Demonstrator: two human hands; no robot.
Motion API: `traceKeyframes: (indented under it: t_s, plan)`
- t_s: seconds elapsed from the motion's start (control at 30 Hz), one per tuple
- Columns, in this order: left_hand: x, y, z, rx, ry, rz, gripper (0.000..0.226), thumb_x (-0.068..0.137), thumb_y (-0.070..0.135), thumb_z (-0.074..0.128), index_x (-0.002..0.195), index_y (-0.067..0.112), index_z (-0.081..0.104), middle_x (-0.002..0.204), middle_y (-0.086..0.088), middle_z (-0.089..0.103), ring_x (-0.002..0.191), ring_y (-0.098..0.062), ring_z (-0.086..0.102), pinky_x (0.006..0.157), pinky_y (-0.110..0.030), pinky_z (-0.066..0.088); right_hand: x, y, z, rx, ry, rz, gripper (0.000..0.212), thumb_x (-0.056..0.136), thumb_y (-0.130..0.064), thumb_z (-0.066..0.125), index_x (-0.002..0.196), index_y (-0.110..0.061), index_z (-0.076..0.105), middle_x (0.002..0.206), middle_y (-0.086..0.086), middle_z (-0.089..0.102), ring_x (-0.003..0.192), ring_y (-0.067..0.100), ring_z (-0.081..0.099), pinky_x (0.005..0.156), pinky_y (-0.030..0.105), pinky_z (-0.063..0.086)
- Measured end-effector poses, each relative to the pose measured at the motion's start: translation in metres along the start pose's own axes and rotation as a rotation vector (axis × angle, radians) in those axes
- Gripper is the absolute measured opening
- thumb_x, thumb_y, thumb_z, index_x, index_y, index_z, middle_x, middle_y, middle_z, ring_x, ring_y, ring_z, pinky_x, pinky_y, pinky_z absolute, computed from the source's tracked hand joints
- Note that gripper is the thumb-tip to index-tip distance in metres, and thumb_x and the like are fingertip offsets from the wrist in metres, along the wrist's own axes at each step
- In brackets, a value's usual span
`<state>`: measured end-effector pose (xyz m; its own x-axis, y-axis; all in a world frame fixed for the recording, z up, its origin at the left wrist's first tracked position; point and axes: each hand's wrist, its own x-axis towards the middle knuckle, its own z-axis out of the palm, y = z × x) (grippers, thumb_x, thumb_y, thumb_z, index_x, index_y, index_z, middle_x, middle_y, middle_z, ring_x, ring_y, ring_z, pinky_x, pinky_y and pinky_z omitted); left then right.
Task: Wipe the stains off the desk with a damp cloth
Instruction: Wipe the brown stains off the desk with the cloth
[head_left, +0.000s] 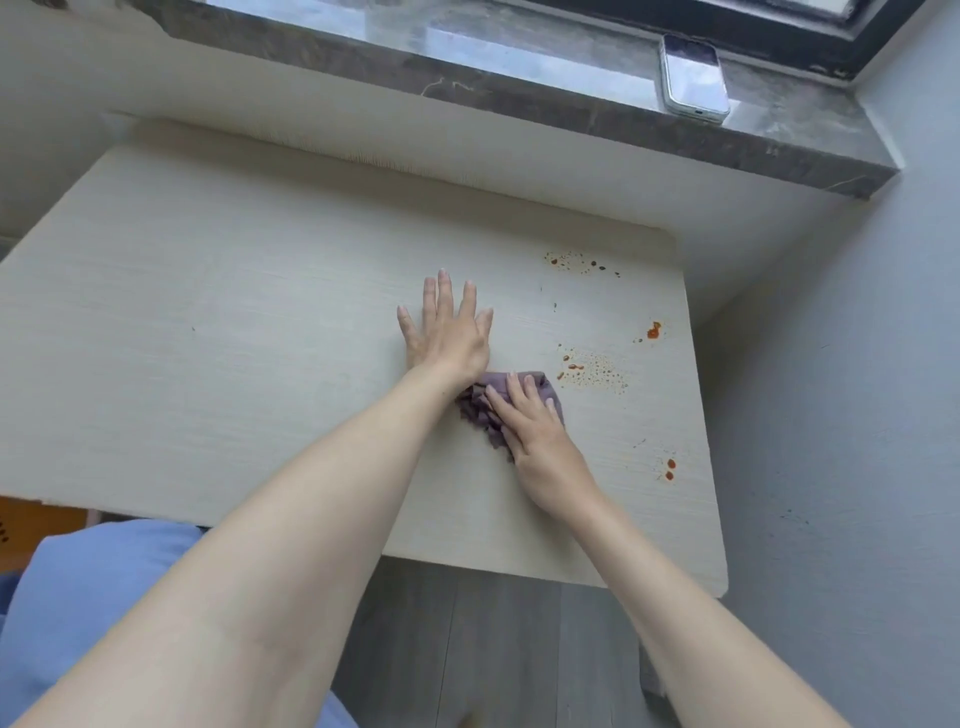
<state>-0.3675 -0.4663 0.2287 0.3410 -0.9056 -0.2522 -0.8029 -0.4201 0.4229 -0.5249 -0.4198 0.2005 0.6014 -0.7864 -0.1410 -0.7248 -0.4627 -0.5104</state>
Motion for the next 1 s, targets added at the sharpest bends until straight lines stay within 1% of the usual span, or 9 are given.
traceKeyframes:
  t_s: [0.07, 0.13, 0.27, 0.4, 0.47, 0.6, 0.8, 0.93, 1.0]
  plan:
    - [0.016, 0.002, -0.002, 0.073, 0.008, 0.003, 0.053, 0.102, 0.038, 0.016, 0.151, 0.025, 0.001, 0.158, -0.002, -0.018, 0.144, -0.019, -0.02, 0.112, -0.053, -0.013, 0.007, 0.016, -0.01, -0.012, -0.027, -0.026, 0.049, 0.103, -0.014, 0.033, 0.149, -0.028, 0.022, 0.159, -0.005, 0.002, 0.143, 0.003, -0.01, 0.112, 0.022, -0.01]
    - [0.026, -0.004, 0.0, 0.142, -0.011, 0.013, 0.054, 0.102, 0.038, 0.017, 0.151, 0.026, -0.001, 0.157, -0.002, -0.02, 0.144, -0.019, -0.021, 0.111, -0.055, -0.013, 0.023, 0.018, -0.012, -0.011, 0.001, 0.025, 0.049, 0.102, -0.014, 0.034, 0.149, -0.028, 0.024, 0.159, -0.003, 0.004, 0.146, 0.009, -0.007, 0.114, 0.025, -0.009]
    - [0.04, -0.019, 0.002, 0.112, -0.159, 0.024, 0.056, 0.1, 0.045, 0.016, 0.149, 0.033, -0.007, 0.155, 0.002, -0.025, 0.142, -0.015, -0.025, 0.109, -0.056, -0.015, 0.046, 0.003, -0.005, -0.051, 0.089, 0.131, 0.061, 0.097, -0.003, 0.037, 0.15, -0.029, 0.021, 0.16, -0.002, 0.001, 0.147, 0.015, -0.008, 0.116, 0.034, -0.009]
    - [0.046, -0.022, -0.006, 0.079, -0.268, 0.025, 0.055, 0.101, 0.042, 0.019, 0.149, 0.035, -0.007, 0.155, 0.004, -0.026, 0.142, -0.015, -0.026, 0.11, -0.057, -0.014, 0.039, 0.025, -0.028, -0.137, -0.054, -0.088, 0.06, 0.099, -0.008, 0.037, 0.151, -0.03, 0.016, 0.159, -0.006, -0.001, 0.144, 0.006, -0.01, 0.118, 0.033, -0.005]
    - [0.046, -0.02, -0.006, 0.105, -0.261, 0.022, 0.057, 0.101, 0.039, 0.021, 0.149, 0.035, -0.009, 0.154, 0.004, -0.028, 0.141, -0.015, -0.027, 0.109, -0.058, -0.014, 0.055, 0.039, -0.043, -0.143, -0.111, -0.097, 0.056, 0.101, -0.012, 0.035, 0.15, -0.031, 0.017, 0.159, -0.008, 0.001, 0.143, 0.003, -0.009, 0.118, 0.031, -0.004]
    - [0.047, -0.018, -0.005, 0.1, -0.264, 0.019, 0.057, 0.1, 0.039, 0.022, 0.148, 0.035, -0.009, 0.154, 0.004, -0.028, 0.141, -0.016, -0.028, 0.109, -0.058, -0.014, 0.092, 0.024, -0.032, -0.104, 0.099, 0.146, 0.065, 0.094, -0.001, 0.037, 0.151, -0.027, 0.019, 0.16, 0.0, 0.001, 0.147, 0.017, -0.006, 0.117, 0.038, -0.005]
    - [0.048, -0.021, -0.002, 0.097, -0.25, 0.0, 0.056, 0.101, 0.041, 0.021, 0.148, 0.037, -0.009, 0.154, 0.006, -0.028, 0.141, -0.015, -0.028, 0.109, -0.057, -0.015, 0.091, 0.039, -0.049, -0.096, -0.069, 0.018, 0.066, 0.094, 0.003, 0.035, 0.151, -0.027, 0.018, 0.16, -0.001, -0.002, 0.147, 0.015, -0.008, 0.117, 0.037, -0.005]
    - [0.048, -0.018, -0.003, 0.084, -0.252, -0.002, 0.057, 0.1, 0.039, 0.021, 0.148, 0.037, -0.009, 0.154, 0.006, -0.028, 0.141, -0.014, -0.027, 0.109, -0.056, -0.016, 0.118, 0.025, -0.047, -0.11, 0.055, 0.16, 0.064, 0.094, 0.0, 0.035, 0.152, -0.023, 0.018, 0.16, 0.003, -0.002, 0.147, 0.02, -0.007, 0.116, 0.044, -0.004]
    - [0.046, -0.019, -0.002, 0.085, -0.246, -0.009, 0.056, 0.1, 0.04, 0.021, 0.148, 0.038, -0.008, 0.154, 0.006, -0.027, 0.141, -0.013, -0.027, 0.109, -0.056, -0.015, 0.118, 0.015, -0.042, -0.135, 0.035, 0.175, 0.062, 0.096, -0.005, 0.035, 0.152, -0.021, 0.014, 0.16, 0.004, -0.004, 0.147, 0.022, -0.009, 0.116, 0.046, -0.003]
